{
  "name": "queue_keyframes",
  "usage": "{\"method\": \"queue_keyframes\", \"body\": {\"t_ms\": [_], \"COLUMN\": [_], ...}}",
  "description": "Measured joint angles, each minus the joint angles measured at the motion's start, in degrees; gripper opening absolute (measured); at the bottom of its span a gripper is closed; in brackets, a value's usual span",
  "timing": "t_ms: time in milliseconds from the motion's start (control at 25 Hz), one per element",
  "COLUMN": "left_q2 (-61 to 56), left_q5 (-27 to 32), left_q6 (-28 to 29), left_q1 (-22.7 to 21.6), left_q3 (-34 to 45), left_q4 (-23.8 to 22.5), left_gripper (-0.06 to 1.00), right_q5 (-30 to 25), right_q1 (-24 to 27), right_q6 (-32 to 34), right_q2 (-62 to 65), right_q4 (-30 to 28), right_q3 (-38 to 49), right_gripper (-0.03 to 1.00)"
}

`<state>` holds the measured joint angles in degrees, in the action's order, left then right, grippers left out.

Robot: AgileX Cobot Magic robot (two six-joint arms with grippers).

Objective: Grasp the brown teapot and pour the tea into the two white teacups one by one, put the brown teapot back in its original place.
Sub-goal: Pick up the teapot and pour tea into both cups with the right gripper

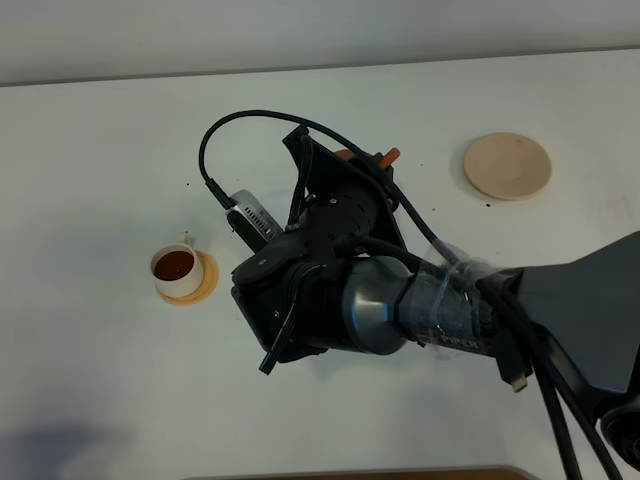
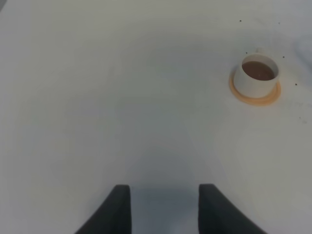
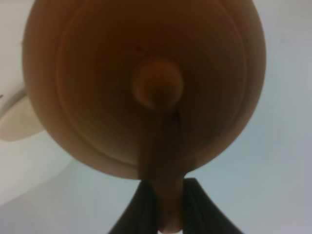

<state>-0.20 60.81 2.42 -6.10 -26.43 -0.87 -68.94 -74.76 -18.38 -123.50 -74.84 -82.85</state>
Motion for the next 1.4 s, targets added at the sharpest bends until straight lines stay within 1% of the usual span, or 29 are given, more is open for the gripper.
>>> {"method": "queue_keyframes", "body": {"t_ms": [720,1400], "left_q2": [0.0,0.0], "left_q5": [0.0,0.0], "left_q6": [0.1,0.1], "left_q1": [0.0,0.0], "left_q3": [0.0,0.0], "left_q4": [0.0,0.0], "left_gripper": [0.37,0.37], "right_q5": [0.0,0.0], "right_q1": [-0.1,-0.2], "right_q6": [-3.3,-6.0], "right_q2": [0.0,0.0], "right_q4": [-1.0,-3.9], "right_q3": [0.0,0.0], "right_gripper": [0.13,0.13]}}
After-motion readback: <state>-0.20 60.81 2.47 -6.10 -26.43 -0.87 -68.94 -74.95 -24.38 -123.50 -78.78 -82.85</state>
